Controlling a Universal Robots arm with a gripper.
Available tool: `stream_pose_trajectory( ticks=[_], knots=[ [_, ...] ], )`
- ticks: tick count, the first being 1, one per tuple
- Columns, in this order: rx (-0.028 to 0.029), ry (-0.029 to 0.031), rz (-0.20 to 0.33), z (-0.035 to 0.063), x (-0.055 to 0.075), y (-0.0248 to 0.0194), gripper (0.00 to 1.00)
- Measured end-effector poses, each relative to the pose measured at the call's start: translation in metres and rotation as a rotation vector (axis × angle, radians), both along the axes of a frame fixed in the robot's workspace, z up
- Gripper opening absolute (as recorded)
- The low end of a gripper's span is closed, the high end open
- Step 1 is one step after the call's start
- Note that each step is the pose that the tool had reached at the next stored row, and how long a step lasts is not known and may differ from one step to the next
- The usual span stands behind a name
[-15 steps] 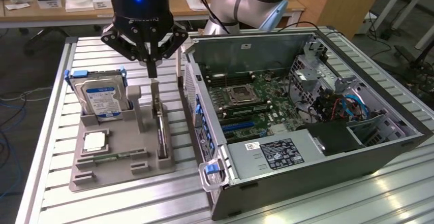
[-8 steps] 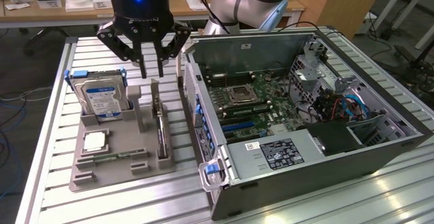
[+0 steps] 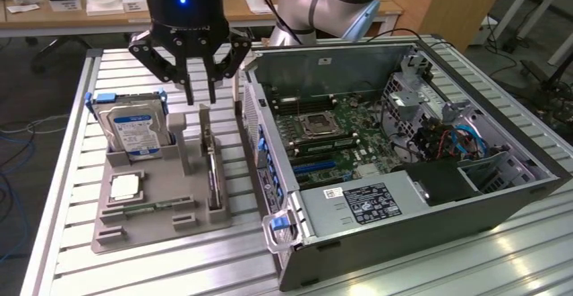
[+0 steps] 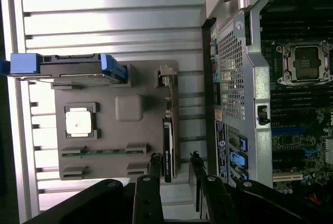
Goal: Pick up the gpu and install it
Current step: 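Pick up the gpu and move the gpu toward the slot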
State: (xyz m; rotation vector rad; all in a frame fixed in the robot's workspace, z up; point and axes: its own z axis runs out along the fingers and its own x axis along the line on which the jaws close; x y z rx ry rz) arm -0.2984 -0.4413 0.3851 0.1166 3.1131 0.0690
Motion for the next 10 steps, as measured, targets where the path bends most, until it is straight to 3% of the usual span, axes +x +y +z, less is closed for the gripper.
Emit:
stream_pose_trajectory(
  ticks=[10],
  knots=[
    [0.0001,-0.0001,0.000,-0.0087,0.0000,0.0000,0.36]
  ],
)
